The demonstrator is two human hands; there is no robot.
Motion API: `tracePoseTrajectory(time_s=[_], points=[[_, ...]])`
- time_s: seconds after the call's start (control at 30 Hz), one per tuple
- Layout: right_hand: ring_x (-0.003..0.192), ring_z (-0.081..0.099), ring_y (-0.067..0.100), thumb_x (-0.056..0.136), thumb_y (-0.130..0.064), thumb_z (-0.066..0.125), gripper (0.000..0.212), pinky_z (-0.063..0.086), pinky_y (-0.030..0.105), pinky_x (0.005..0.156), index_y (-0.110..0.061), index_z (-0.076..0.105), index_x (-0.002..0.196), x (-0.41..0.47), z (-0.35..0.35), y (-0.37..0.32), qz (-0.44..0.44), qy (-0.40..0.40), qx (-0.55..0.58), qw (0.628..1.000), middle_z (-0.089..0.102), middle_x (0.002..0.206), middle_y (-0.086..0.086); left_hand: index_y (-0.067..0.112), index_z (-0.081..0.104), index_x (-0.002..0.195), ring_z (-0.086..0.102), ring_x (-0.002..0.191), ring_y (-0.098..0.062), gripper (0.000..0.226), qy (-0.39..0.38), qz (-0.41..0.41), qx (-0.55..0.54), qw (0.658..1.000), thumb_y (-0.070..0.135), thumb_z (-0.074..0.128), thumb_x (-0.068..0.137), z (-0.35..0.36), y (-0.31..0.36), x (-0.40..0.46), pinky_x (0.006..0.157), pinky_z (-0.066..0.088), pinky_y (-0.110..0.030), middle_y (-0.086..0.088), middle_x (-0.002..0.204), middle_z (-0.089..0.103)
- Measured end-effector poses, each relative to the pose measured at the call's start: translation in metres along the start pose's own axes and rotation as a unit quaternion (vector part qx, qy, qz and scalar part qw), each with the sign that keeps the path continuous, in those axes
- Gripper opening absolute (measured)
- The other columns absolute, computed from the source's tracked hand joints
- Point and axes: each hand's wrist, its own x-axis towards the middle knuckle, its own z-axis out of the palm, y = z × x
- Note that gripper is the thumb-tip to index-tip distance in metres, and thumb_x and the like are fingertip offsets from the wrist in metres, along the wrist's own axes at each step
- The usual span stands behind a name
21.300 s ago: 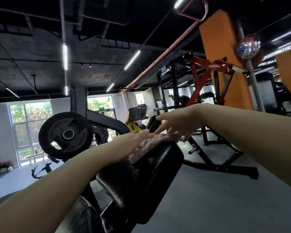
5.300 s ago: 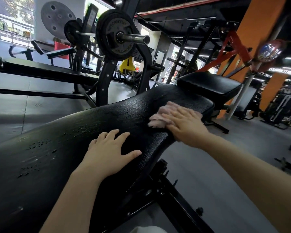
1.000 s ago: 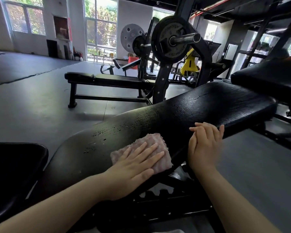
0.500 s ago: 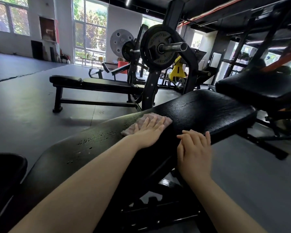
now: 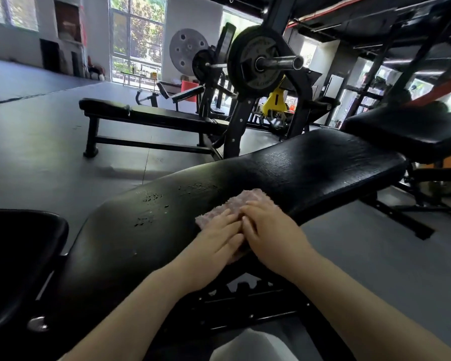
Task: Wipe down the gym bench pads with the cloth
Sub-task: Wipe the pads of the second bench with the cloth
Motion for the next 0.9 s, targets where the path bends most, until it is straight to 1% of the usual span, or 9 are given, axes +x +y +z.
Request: tracePoseTrajectory(time_s=[0.03, 0.1, 0.17, 0.27, 0.37, 0.57, 0.7, 0.8, 0.9], points=[[0.113, 0.054, 0.023, 0.086, -0.037, 0.014, 0.062, 0.038, 0.035, 0.103, -0.01, 0.067, 0.103, 0.006, 0.007, -0.004, -0.005, -0.028, -0.055, 0.998, 0.064, 0.116, 0.007, 0.017, 0.045, 0.138, 0.019, 0.138, -0.005, 0.06, 0.03, 0.005, 0.016, 0.999, 0.048, 0.028, 0.089, -0.008, -0.01, -0.01, 0.116, 0.008, -0.019, 0.009, 0.146, 0.034], [0.125, 0.046, 0.031, 0.083, -0.048, 0.005, 0.076, 0.03, 0.043, 0.109, -0.012, 0.062, 0.117, 0.014, 0.015, -0.013, 0.014, -0.079, -0.152, 0.985, 0.055, 0.132, 0.012, 0.017, 0.061, 0.123, 0.041, 0.129, -0.017, 0.056, 0.083, 0.024, 0.095, 0.992, 0.047, 0.031, 0.087, -0.022, -0.031, -0.028, 0.112, 0.027, -0.036, 0.001, 0.133, 0.054], [0.14, 0.023, 0.033, 0.092, -0.058, 0.011, 0.069, 0.014, 0.051, 0.114, -0.02, 0.04, 0.142, 0.021, 0.02, -0.018, 0.052, -0.15, -0.213, 0.964, 0.031, 0.152, 0.009, 0.019, 0.063, 0.119, 0.047, 0.119, -0.014, 0.055, 0.109, 0.03, 0.115, 0.987, 0.053, 0.034, 0.088, -0.037, -0.044, -0.04, 0.106, 0.03, -0.028, 0.003, 0.124, 0.058], [0.146, 0.001, 0.028, 0.095, -0.061, 0.02, 0.063, -0.001, 0.054, 0.115, -0.032, 0.017, 0.15, 0.03, 0.016, -0.014, 0.055, -0.202, -0.215, 0.954, 0.008, 0.16, 0.003, 0.025, 0.059, 0.126, 0.047, 0.121, -0.016, 0.083, 0.08, -0.013, 0.147, 0.986, 0.081, 0.02, 0.078, -0.047, -0.049, -0.047, 0.103, 0.028, -0.027, 0.004, 0.129, 0.055], [0.147, 0.0, 0.021, 0.097, -0.056, 0.021, 0.057, -0.001, 0.047, 0.117, -0.037, 0.014, 0.15, 0.04, 0.002, 0.011, 0.058, -0.207, -0.22, 0.952, 0.006, 0.16, -0.004, 0.037, 0.047, 0.135, 0.034, 0.133, -0.012, 0.101, 0.022, -0.063, 0.188, 0.98, 0.093, 0.006, 0.061, -0.046, -0.047, -0.049, 0.109, 0.021, -0.03, 0.01, 0.141, 0.042], [0.146, 0.006, 0.022, 0.099, -0.05, 0.021, 0.052, 0.005, 0.048, 0.117, -0.036, 0.02, 0.149, 0.061, -0.058, 0.115, 0.227, -0.129, -0.279, 0.924, 0.011, 0.159, -0.005, 0.045, 0.027, 0.142, 0.019, 0.138, -0.006, 0.119, -0.044, -0.077, 0.234, 0.968, 0.096, -0.015, 0.043, -0.036, -0.042, -0.051, 0.114, 0.016, -0.03, 0.019, 0.149, 0.025], [0.145, 0.001, 0.034, 0.093, -0.064, 0.018, 0.061, 0.002, 0.057, 0.114, -0.041, 0.016, 0.149, 0.069, -0.061, 0.117, 0.3, -0.135, -0.292, 0.898, 0.006, 0.16, 0.002, 0.045, 0.023, 0.144, 0.019, 0.138, -0.007, 0.121, -0.058, -0.069, 0.246, 0.965, 0.096, -0.017, 0.041, -0.038, -0.042, -0.052, 0.114, 0.017, -0.031, 0.018, 0.15, 0.022], [0.144, -0.007, 0.039, 0.083, -0.079, 0.016, 0.072, -0.004, 0.062, 0.111, -0.047, 0.01, 0.147, 0.067, -0.033, 0.071, 0.24, -0.179, -0.275, 0.914, -0.001, 0.16, 0.006, 0.044, 0.021, 0.145, 0.018, 0.139, -0.007, 0.123, -0.063, -0.067, 0.246, 0.965, 0.096, -0.017, 0.04, -0.04, -0.04, -0.054, 0.114, 0.017, -0.032, 0.018, 0.151, 0.021], [0.144, -0.01, 0.038, 0.082, -0.081, 0.02, 0.072, -0.007, 0.062, 0.11, -0.051, 0.011, 0.146, 0.053, 0.001, 0.016, 0.122, -0.214, -0.254, 0.935, -0.002, 0.16, 0.006, 0.044, 0.016, 0.146, 0.014, 0.14, -0.007, 0.126, -0.074, -0.071, 0.246, 0.964, 0.096, -0.017, 0.036, -0.04, -0.037, -0.058, 0.114, 0.013, -0.031, 0.017, 0.152, 0.017]])
